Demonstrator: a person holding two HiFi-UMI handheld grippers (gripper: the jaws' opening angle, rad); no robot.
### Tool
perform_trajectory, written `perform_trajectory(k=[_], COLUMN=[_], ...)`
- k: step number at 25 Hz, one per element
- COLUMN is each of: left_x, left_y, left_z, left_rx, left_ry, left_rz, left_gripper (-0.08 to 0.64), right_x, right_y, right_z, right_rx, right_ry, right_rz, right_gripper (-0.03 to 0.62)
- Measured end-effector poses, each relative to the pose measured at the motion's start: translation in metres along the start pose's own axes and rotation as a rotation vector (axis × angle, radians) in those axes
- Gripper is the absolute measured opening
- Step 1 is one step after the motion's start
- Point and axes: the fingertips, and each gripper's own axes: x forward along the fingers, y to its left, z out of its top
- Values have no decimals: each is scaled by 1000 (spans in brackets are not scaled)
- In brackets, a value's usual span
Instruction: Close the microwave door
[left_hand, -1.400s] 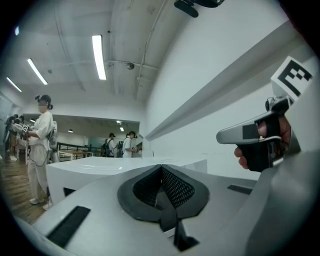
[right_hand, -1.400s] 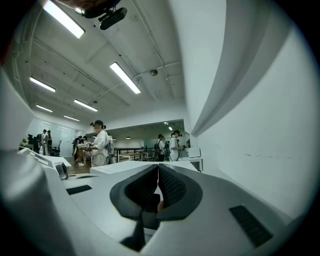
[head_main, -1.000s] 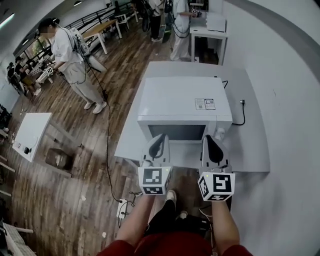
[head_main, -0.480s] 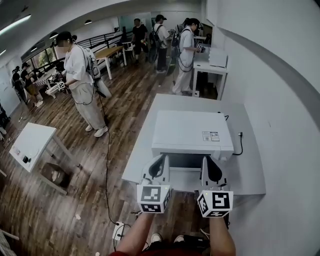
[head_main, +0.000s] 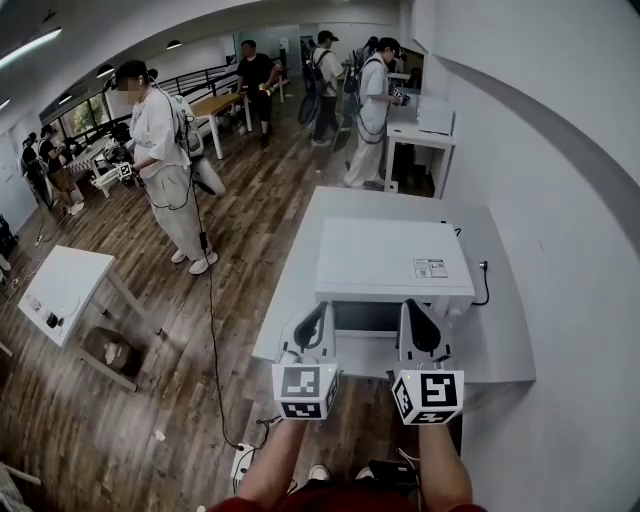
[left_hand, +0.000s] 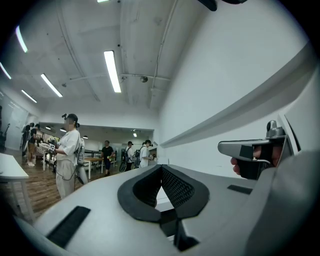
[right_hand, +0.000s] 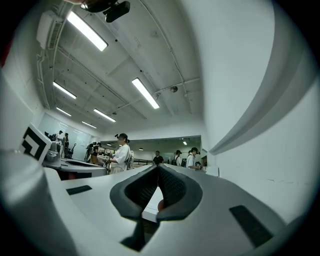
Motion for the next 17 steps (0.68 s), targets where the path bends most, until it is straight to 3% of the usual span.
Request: perform_trajectory(k=[17], left_x=[1], left_y=[2], left_z=[12], left_rx=[10], left_ry=[-23], left_rz=[0], left_gripper=[26], right_x=[2], right_y=[4], right_z=[5], right_rx=[-16], right_ry=[-7], right_rz=[16], right_gripper=[28])
